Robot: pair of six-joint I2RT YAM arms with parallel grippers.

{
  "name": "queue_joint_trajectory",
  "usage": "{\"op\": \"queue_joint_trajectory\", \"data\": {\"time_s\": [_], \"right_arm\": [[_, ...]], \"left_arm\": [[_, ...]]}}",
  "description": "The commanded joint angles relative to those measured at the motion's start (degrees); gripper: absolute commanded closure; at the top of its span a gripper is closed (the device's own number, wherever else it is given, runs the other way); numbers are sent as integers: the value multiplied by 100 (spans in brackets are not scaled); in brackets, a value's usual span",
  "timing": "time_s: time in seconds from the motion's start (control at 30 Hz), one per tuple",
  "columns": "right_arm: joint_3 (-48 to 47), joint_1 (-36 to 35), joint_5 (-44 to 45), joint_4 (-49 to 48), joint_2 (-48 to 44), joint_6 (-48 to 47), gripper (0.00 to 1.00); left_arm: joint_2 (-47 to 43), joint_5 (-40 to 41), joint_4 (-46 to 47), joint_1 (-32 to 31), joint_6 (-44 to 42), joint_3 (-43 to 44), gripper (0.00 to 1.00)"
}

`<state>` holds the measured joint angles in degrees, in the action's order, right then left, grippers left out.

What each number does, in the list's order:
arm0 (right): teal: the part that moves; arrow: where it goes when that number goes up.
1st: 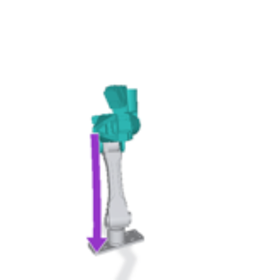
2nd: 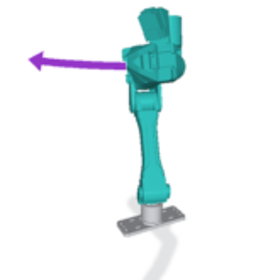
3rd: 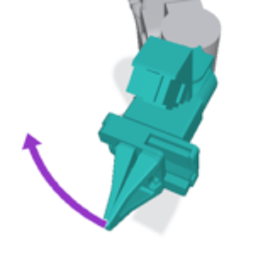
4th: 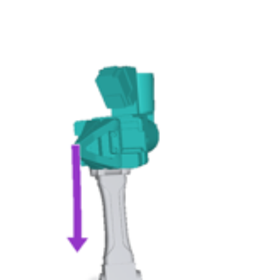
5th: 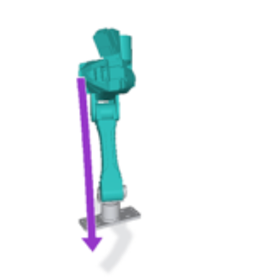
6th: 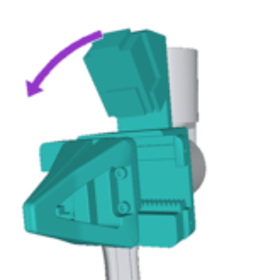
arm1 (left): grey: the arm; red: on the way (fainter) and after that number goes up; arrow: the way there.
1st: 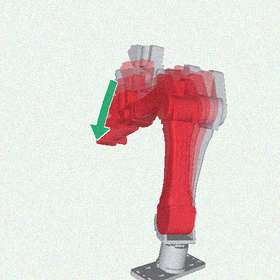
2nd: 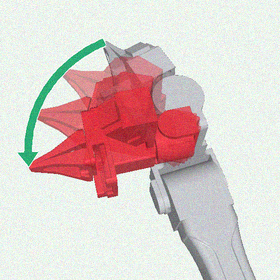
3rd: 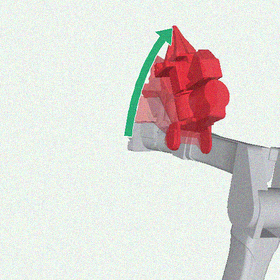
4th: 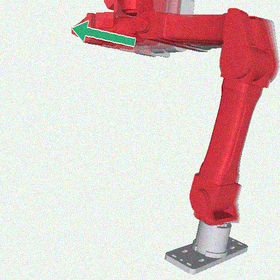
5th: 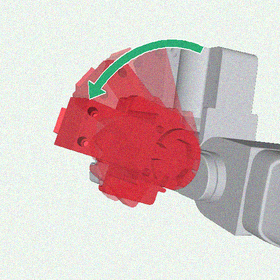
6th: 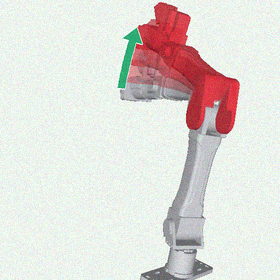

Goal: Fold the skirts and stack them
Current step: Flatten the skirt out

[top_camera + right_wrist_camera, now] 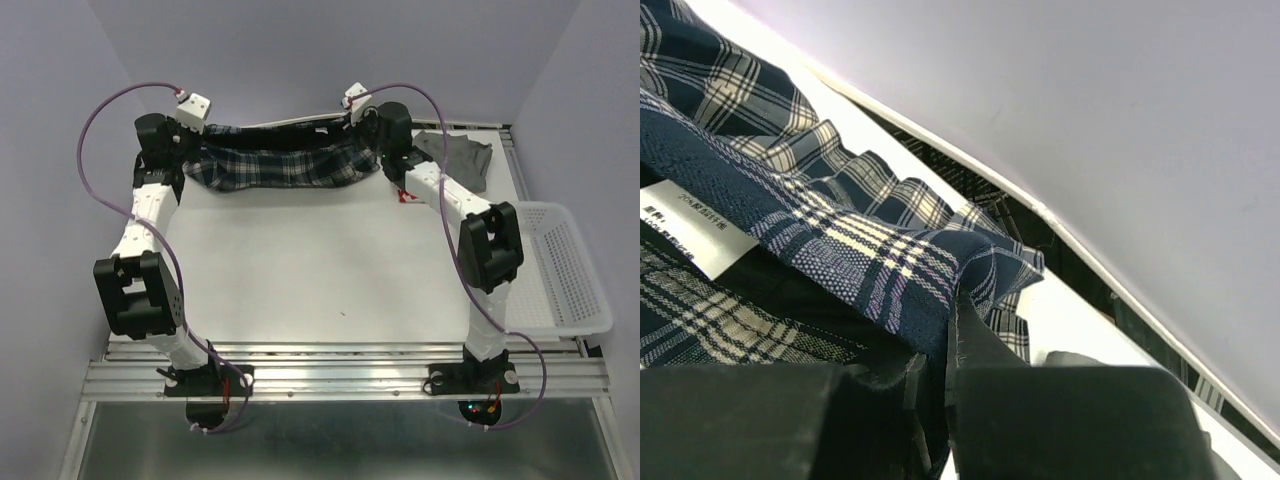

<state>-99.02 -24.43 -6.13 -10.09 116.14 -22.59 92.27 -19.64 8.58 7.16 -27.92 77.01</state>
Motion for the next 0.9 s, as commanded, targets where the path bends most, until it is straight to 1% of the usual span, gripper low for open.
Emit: {"op": "queue_joint_trajectory", "data": {"time_s": [0.0, 0.13, 0.23, 0.33, 0.37, 0.4, 0.43, 0.47, 0.5, 0.53, 0.57, 0.63, 0.67, 0.7, 0.73, 0.77, 0.8, 0.83, 0.87], "right_arm": [[-390, 280, 867, 297, -311, 35, 99], [-583, 280, 1035, 227, -294, 44, 99], [-749, 280, 1052, 183, -92, 44, 99], [-1118, 280, 1053, 691, 207, 61, 99], [-971, 280, 861, 945, 190, 27, 99], [-761, 280, 720, 982, -45, 9, 99], [-498, 280, 327, 991, -221, -26, 99], [1, 280, 140, 1009, -580, -70, 99], [232, 280, -53, 1209, -757, -105, 99], [426, 280, -211, 1298, -924, -166, 99], [619, 219, -474, 1490, -1083, -202, 99], [1119, 219, -861, 1737, -1477, -342, 99], [1287, 219, -1003, 2025, -1602, -404, 98], [1602, 167, -1196, 2220, -1707, -509, 96], [1605, 114, -1389, 2422, -1804, -640, 94], [1927, 113, -1782, 2876, -1970, -1033, 81], [2087, -69, -1986, 3159, -2050, -1254, 73], [2228, -176, -2154, 3432, -2112, -1474, 51], [2508, -298, -2303, 3713, -2252, -1859, 39]], "left_arm": [[-447, 514, -75, 409, 41, 437, 100], [-525, 470, -120, 409, 173, 499, 100], [-535, 347, 161, 392, 357, 332, 100], [-307, 93, -355, 392, 200, 586, 100], [-280, 5, -792, 392, 95, 674, 100], [-323, -83, -996, 409, -280, 631, 100], [-428, -249, -1207, 427, -484, 344, 100], [-725, -364, -1279, 435, -712, 141, 100], [-902, -444, -1349, 436, -950, -88, 100], [-1104, -636, -1428, 444, -1370, -290, 100], [-1489, -733, -1655, 436, -1591, -718, 100], [-1869, -988, -1990, 436, -2257, -1099, 100], [-2044, -1033, -2261, 436, -2375, -1492, 100], [-2394, -1059, -2421, 436, -2515, -1688, 100], [-2580, -1103, -2614, 436, -2734, -1872, 100], [-2748, -1208, -3077, 436, -3354, -2257, 96], [-3080, -1235, -3308, 436, -3647, -2461, 72], [-3257, -1209, -3484, 436, -3876, -2637, 63], [-3433, -1200, -3669, 436, -4079, -2821, 56]]}}
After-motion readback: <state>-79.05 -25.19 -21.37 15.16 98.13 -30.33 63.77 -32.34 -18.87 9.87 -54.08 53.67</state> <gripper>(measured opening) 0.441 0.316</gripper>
